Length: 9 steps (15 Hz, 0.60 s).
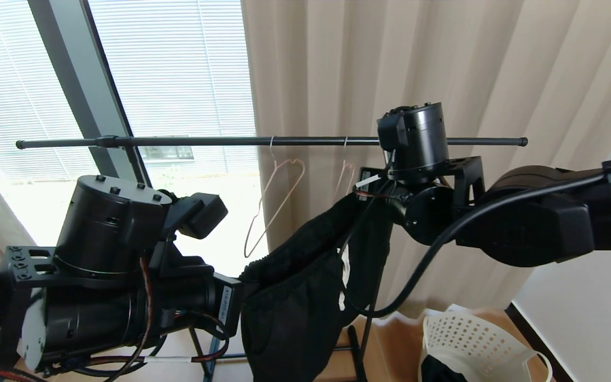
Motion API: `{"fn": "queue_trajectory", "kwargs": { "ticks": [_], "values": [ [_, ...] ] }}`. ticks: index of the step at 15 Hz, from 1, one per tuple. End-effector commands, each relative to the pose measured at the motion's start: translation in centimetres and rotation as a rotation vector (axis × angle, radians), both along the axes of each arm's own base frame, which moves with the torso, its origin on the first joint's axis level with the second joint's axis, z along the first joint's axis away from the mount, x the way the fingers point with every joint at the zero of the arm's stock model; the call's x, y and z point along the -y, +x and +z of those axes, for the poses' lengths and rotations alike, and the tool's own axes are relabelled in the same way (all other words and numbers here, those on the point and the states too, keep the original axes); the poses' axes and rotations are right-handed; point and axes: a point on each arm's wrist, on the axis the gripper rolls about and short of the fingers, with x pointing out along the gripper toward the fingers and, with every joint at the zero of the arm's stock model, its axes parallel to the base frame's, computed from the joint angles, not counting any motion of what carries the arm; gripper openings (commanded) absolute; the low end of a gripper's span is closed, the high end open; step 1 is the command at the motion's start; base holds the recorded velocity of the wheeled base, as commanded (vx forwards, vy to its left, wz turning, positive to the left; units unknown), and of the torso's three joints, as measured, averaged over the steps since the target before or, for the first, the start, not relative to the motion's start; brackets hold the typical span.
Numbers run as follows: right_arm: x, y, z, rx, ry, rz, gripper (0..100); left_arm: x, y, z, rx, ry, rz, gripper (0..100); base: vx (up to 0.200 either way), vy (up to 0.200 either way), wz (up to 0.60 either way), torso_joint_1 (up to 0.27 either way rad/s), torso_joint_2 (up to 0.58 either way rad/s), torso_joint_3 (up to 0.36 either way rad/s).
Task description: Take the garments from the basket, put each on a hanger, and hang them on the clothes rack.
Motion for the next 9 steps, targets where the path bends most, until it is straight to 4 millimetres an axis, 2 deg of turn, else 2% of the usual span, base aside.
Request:
{"fn": "queue_trajectory", "kwargs": {
  "ticks": [1, 3, 5, 9],
  "values": [
    [2.4, -4.2, 2.3, 0.021, -0.003, -0.004, 0, -1.0, 0.4, 0.2, 0.014, 0.007, 0.060, 0, 0.000, 0.000, 0.00, 0.000, 0.00, 0.000],
    [3.8, -5.9, 2.3, 0.000, -0.038, -0.021, 0, -1.3, 0.6, -0.1, 0.024, 0.038, 0.109, 0, 0.000, 0.000, 0.00, 0.000, 0.00, 0.000],
    [4.3, -7.7, 1.5, -0.017, -0.047, 0.013, 0, -1.7, 0.8, -0.4, 0.019, 0.048, 0.134, 0, 0.000, 0.000, 0.00, 0.000, 0.00, 0.000],
    [3.0, -8.6, 0.9, -0.035, -0.074, 0.070, 0, -2.2, 0.2, 0.4, 0.051, 0.034, 0.149, 0, 0.000, 0.000, 0.00, 0.000, 0.00, 0.000]
  ]
}}
